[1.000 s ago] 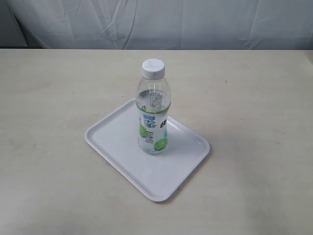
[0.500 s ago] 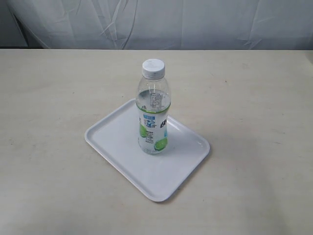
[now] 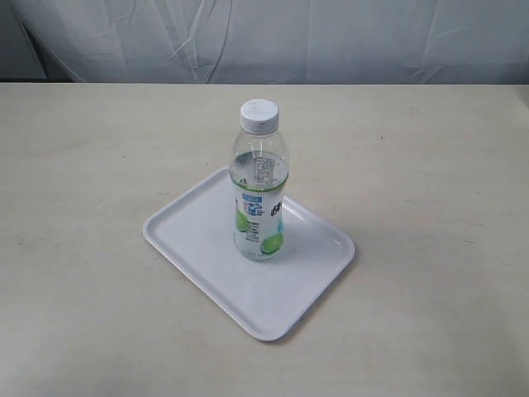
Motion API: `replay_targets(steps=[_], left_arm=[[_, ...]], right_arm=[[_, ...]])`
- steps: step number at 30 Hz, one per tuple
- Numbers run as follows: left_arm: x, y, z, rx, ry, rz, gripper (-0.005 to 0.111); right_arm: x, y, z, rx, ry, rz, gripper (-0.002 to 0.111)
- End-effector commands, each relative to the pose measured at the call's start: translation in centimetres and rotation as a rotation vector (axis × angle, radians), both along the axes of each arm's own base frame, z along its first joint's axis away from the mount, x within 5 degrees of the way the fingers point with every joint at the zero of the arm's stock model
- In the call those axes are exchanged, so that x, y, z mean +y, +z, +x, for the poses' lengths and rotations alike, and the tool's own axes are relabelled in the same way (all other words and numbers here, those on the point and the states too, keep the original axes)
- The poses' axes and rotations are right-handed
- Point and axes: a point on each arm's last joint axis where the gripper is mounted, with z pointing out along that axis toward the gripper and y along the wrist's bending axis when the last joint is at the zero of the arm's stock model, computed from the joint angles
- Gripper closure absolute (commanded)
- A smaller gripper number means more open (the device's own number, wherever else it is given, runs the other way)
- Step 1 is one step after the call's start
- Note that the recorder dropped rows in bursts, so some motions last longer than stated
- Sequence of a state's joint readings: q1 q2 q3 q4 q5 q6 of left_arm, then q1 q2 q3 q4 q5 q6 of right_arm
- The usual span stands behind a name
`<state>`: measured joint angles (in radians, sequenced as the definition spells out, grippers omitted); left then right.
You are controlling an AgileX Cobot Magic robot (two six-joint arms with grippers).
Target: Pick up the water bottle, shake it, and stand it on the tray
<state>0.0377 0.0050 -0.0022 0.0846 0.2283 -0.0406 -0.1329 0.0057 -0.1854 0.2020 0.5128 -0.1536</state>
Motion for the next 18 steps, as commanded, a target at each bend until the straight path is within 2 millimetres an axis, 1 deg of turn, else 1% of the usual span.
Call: replay_targets(steps=[1,10,13,18], left_arm=[[0.0,0.0,0.0,-0.006,0.001,0.0,0.107],[0.0,0.0,0.0,-0.006,0.001,0.0,0.107],[0.0,0.0,0.0,-0.006,0.001,0.0,0.107],[0.0,0.0,0.0,-0.006,0.001,0.0,0.107]], right_arm=[[-0.5,-1.3,0.4,-0.002,-0.035,-0.08,0.109],[-0.7,-5.0,1.0,0.056,-0.043,-0.089,0.109],[-0.8,-4.6,1.1,0.011,-0.05,-0.093,0.109],[-0.8,-4.6,1.1,0.011,-0.05,-0.093,0.109]])
